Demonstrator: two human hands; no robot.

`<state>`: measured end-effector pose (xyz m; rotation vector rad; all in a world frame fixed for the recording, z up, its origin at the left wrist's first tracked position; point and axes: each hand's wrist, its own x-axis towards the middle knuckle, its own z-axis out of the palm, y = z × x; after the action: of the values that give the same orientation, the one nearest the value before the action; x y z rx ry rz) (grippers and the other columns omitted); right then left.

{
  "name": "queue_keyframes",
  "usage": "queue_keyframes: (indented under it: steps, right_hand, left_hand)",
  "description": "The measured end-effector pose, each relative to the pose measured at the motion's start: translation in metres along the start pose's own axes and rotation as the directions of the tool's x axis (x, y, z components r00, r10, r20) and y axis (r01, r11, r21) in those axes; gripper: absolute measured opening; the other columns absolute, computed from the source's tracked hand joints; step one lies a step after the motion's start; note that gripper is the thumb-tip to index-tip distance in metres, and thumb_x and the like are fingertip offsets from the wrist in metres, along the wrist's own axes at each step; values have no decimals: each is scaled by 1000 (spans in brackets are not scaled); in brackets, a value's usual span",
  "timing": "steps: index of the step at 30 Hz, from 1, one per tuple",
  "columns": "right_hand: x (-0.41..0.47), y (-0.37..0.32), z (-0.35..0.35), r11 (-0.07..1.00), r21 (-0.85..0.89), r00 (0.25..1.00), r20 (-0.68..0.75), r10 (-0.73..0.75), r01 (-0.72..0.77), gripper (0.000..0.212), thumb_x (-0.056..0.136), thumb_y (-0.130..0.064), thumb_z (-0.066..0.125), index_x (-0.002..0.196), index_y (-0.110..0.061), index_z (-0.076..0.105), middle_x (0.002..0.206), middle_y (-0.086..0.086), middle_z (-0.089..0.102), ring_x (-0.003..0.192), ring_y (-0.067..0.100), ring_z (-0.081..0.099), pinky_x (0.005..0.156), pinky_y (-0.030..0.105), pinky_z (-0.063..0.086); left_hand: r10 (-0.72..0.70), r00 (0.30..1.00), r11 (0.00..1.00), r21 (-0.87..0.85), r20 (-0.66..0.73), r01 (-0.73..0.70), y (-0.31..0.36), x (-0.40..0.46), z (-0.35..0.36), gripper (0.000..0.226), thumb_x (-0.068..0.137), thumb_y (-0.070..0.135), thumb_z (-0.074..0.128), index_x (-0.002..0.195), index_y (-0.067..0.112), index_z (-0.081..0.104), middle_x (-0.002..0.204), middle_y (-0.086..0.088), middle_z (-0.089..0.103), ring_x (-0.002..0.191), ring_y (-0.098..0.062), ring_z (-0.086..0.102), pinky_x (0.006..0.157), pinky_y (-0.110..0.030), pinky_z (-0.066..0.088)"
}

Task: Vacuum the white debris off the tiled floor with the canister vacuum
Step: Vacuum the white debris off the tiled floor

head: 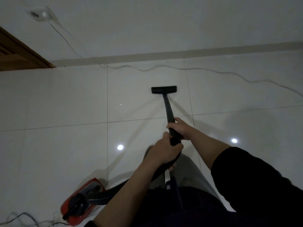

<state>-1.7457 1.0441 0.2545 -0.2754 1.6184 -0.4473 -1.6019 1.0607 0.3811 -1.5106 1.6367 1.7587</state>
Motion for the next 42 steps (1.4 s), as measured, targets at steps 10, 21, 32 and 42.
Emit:
queue_keyframes:
  steps: [10, 21, 32, 42]
  right_hand:
    - [-58, 148, 9, 1000, -22, 1000, 20, 11, -11, 81, 86, -18, 68, 153, -31, 23, 120, 18, 62, 95, 32, 65, 86, 50, 58]
    - [-122, 298, 38, 993, 114, 999, 44, 27, -32, 80, 86, -16, 69, 151, -34, 26, 109, 15, 60, 87, 30, 62, 79, 44, 56]
    - [-187, 427, 98, 987, 160, 1000, 19, -5, 2, 85, 80, -20, 71, 153, -26, 27, 128, 18, 59, 91, 29, 62, 70, 36, 53]
    - [-244, 533, 121, 994, 105, 999, 32, -23, 20, 79, 85, -19, 68, 152, -26, 27, 115, 16, 62, 88, 29, 64, 80, 42, 56]
  left_hand:
    - [-24, 999, 941, -339, -29, 13, -80, -77, 138, 34, 96, 31, 59, 119, 19, 37, 82, -10, 66, 46, -11, 61, 50, -28, 55]
    - [-41, 999, 933, -359, -23, 30, -171, -150, 249, 36, 95, 32, 61, 119, 19, 36, 75, -14, 65, 48, -26, 60, 49, -36, 55]
    - [19, 997, 978, -207, -79, -35, -270, -238, 325, 46, 91, 39, 61, 127, 20, 39, 97, -11, 69, 56, -19, 64, 56, -33, 56]
    - [25, 998, 984, -176, -49, -33, -336, -303, 403, 39, 86, 45, 62, 112, 25, 42, 88, -11, 70, 64, -28, 67, 65, -42, 60]
